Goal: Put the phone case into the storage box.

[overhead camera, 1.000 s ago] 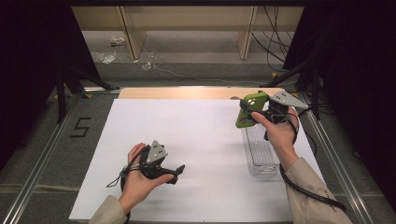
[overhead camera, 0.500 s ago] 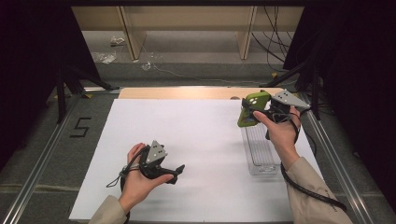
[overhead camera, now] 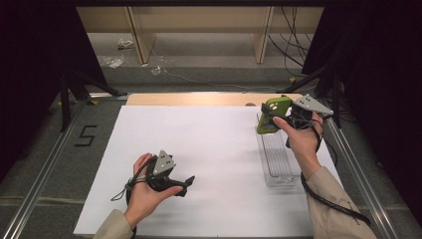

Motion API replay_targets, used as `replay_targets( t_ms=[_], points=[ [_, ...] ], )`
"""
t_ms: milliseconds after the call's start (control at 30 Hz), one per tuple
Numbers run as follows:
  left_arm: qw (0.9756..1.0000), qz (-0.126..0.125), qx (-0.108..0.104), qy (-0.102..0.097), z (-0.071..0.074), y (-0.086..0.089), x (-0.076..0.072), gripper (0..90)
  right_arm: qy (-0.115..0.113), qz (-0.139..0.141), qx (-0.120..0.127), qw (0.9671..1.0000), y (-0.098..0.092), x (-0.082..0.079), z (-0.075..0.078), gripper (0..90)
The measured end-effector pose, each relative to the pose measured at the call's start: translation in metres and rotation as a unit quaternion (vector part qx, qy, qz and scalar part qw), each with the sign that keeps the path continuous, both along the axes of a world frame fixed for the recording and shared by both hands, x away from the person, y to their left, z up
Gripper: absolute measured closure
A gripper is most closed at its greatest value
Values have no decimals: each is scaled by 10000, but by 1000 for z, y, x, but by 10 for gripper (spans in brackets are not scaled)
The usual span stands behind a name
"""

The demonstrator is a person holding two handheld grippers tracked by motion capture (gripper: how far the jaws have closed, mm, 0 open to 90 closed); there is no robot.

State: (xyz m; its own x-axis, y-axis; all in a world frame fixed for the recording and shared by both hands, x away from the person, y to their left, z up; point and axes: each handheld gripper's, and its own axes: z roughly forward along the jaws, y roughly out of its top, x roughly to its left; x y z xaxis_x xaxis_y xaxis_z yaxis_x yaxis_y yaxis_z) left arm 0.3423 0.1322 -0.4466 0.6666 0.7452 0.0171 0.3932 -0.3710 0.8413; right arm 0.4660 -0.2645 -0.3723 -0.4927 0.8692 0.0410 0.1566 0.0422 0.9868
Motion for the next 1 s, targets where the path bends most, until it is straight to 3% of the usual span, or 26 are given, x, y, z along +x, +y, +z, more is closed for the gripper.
replay_targets(
  t_ms=[1000],
  points=[
    [10000,49,-18,5,-1,10,-3,0,59,-342,-140,9993,-13,12,-6,188]
  ],
)
